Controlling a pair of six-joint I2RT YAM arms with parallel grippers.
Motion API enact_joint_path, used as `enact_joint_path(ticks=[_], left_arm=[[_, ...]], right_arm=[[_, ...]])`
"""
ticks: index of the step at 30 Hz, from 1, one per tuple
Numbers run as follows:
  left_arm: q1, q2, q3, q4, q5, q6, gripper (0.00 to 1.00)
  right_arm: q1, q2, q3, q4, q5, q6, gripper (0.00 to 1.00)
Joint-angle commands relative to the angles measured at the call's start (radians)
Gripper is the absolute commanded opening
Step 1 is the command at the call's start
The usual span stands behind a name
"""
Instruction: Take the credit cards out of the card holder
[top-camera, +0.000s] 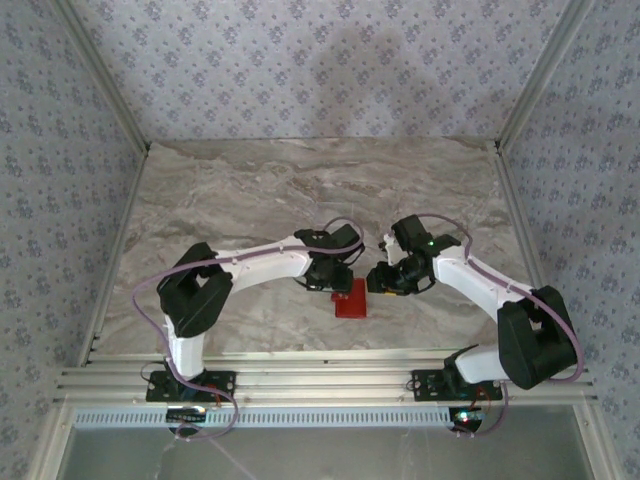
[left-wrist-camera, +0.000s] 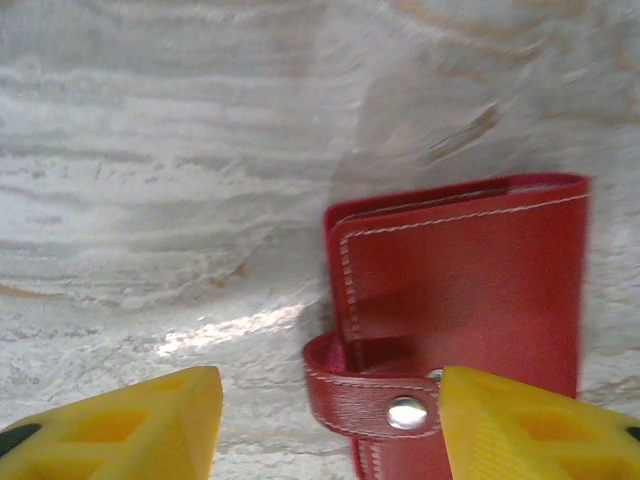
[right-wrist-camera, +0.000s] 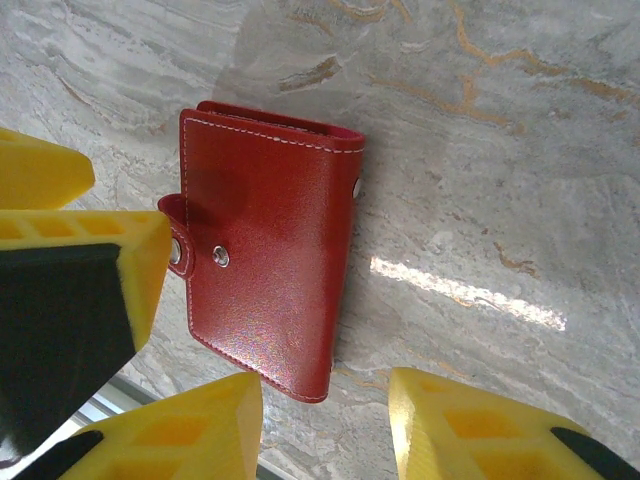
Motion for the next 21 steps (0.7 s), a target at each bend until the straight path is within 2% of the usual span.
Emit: enact_joint_path(ticks=[1,10,21], left_arm=[[-0.016,0.020,0.049,-0.054,0.018,0.016,0.63],[-0.029,0.110,0.083,-0.083,0.047,0.033,0.64],[-0.015,-0.008,-0.013,-0.067,-0.050,0.013,0.47]], right_arm=[[-0.009,-0.022,0.029,-0.034,0.002,0.005,0.39],[-0.016,-0.036,0.025,-0.040,0.001,0.003,0.39],[-0.017,-0.046,0.020,-0.037,0.014,0.005,0.39]])
